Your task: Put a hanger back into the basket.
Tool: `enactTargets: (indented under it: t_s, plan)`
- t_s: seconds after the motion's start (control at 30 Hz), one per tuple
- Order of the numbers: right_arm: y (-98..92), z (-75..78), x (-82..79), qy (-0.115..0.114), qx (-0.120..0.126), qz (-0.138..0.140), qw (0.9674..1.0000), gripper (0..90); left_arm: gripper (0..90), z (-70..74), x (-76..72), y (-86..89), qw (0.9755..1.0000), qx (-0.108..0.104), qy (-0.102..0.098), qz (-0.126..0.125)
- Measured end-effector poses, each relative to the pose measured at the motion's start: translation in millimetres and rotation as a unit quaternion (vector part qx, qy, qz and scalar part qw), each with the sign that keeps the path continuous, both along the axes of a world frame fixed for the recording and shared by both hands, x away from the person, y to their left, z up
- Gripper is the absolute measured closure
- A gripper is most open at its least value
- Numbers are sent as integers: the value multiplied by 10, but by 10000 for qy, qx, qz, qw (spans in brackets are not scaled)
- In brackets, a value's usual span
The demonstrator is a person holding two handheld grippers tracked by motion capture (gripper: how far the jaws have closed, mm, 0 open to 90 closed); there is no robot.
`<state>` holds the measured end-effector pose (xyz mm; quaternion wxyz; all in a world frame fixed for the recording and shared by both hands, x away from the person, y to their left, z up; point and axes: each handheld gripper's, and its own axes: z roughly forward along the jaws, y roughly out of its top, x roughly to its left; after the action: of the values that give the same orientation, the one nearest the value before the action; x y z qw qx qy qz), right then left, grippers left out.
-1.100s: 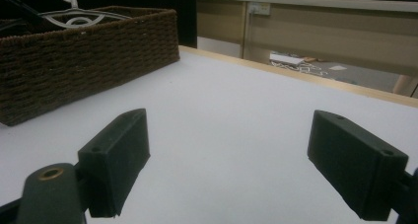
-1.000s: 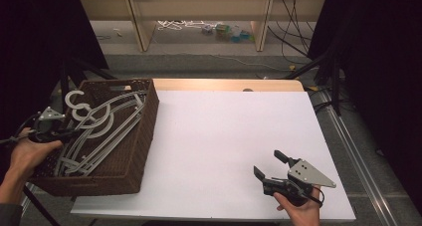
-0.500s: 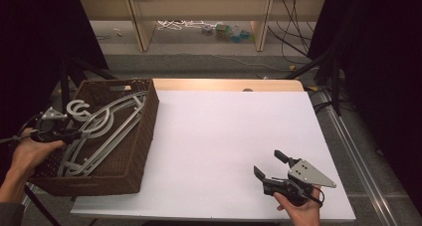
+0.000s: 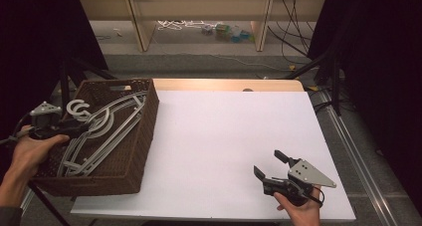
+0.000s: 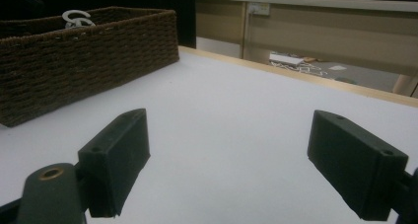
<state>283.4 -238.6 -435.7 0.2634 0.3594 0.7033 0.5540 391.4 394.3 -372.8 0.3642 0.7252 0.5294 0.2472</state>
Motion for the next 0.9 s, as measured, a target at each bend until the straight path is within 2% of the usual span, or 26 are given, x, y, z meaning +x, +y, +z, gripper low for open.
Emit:
enactTargets:
  t_s: [0.17,0.23,0.3,0.47,0.67,0.73,0.83,0.9]
  plan:
    - [-8,5,-4,-6,-33,-41,10000,170,399,87,-50,-127,9996,-86,-274,-17]
    - [-5,5,-4,-14,-24,-43,10000,170,376,120,-80,-202,9991,-160,-388,-13]
    - [-3,8,-7,29,-24,-14,10000,170,362,148,-113,-277,9982,-318,-512,-52]
    - [-7,12,-10,7,-43,-55,10000,170,329,182,-210,-498,9942,-687,-800,-215]
    - [-9,11,-9,-12,-36,-50,10000,170,283,226,-308,-770,9905,-786,-1017,-482]
    - [-9,12,-9,-16,-32,-50,10000,170,253,241,-332,-839,9892,-850,-1107,-448]
    - [-11,13,-11,-4,-16,-52,10000,170,239,239,-368,-937,9865,-958,-1221,-523]
    - [-14,10,-8,-14,1,-54,10000,170,217,223,-393,-1003,9858,-983,-1251,-545]
